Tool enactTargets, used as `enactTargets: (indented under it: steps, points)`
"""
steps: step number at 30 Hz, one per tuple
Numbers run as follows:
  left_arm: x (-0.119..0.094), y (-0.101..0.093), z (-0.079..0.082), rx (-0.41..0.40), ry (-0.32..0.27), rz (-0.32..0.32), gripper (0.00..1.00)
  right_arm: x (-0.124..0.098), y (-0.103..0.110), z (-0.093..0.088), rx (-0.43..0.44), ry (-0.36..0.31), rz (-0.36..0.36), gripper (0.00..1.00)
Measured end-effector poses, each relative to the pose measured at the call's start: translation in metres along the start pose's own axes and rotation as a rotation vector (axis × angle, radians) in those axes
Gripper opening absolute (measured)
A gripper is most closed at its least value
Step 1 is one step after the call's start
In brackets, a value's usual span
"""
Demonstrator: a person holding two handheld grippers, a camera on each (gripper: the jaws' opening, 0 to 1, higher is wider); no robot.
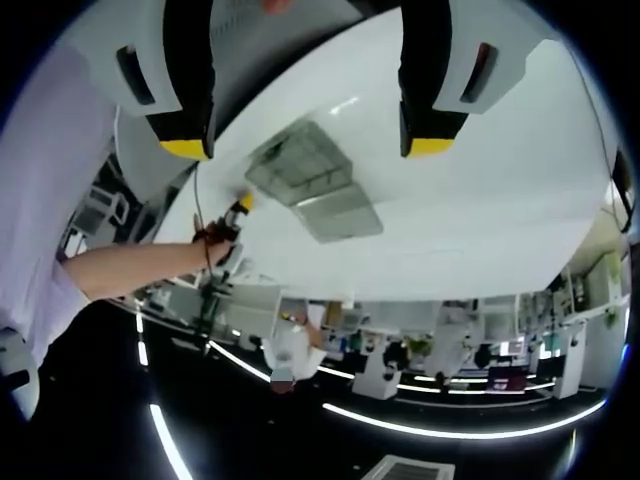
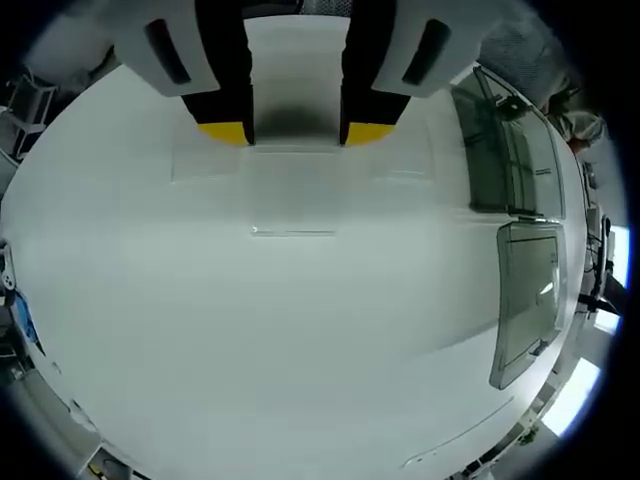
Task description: Insert the divider into the dual guide fixture by aligning both edges with the guide slots and pushing it downward to the bottom, including one-sided entry, uneven engagement, binding, and posture correction.
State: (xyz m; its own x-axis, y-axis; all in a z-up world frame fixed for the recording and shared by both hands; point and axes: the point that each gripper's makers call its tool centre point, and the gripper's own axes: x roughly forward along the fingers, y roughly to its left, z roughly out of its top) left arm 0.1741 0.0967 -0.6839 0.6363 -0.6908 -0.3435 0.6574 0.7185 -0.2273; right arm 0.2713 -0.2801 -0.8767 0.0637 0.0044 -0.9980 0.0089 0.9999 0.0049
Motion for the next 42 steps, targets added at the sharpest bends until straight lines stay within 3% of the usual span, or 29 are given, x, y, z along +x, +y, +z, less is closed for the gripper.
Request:
enactTargets:
  steps: [18,42]
  points:
    - [-0.0014,-0.0014,-0.0026,-0.002,0.007,0.0,0.73,0.0005,0.0013,-0.001,0.035,-0.003,-0.001,0.29]
    - [0.0037,-0.0058,0.0005,0.013,0.008,-0.022,0.73,-0.0015,0.0034,-0.002,0.055,-0.017,0.053,0.28]
